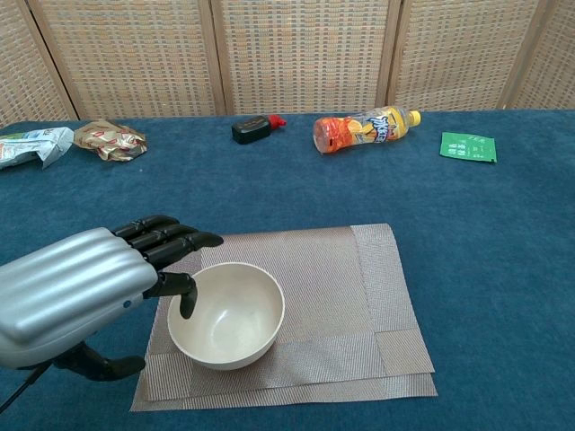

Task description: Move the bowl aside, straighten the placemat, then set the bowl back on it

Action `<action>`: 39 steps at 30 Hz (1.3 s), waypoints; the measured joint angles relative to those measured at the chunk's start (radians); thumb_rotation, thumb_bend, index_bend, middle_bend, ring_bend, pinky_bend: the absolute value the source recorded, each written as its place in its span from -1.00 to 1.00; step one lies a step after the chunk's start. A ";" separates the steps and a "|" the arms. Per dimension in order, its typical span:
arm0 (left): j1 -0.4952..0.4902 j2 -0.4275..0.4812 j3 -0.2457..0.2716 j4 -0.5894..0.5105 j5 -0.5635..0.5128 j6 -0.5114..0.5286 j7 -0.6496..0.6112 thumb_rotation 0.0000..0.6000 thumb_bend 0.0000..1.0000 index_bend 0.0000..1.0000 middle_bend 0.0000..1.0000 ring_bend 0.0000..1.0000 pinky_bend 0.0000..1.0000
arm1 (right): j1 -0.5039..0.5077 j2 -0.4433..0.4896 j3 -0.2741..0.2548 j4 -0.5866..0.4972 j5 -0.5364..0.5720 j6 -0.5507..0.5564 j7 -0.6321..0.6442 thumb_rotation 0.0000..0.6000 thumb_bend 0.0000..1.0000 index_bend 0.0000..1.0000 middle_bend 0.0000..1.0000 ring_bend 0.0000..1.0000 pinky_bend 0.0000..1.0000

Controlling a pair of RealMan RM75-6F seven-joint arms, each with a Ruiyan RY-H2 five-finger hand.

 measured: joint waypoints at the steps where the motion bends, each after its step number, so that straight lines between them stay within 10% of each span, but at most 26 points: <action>1: -0.004 -0.009 -0.003 0.003 -0.007 -0.007 0.010 1.00 -0.54 -0.15 -1.00 -1.00 -1.00 | 0.000 0.001 0.001 0.000 0.001 0.000 0.004 1.00 -0.96 -1.00 -1.00 -1.00 -1.00; 23: -0.060 -0.157 -0.038 0.121 -0.058 0.001 0.054 1.00 -0.16 0.38 -1.00 -1.00 -1.00 | -0.002 0.009 0.000 0.002 -0.006 0.005 0.026 1.00 -0.96 -1.00 -1.00 -1.00 -1.00; 39: -0.039 0.063 -0.089 0.112 -0.078 0.140 -0.157 1.00 -0.16 0.37 -1.00 -1.00 -1.00 | 0.000 0.007 -0.004 -0.003 -0.010 -0.002 0.010 1.00 -0.96 -1.00 -1.00 -1.00 -1.00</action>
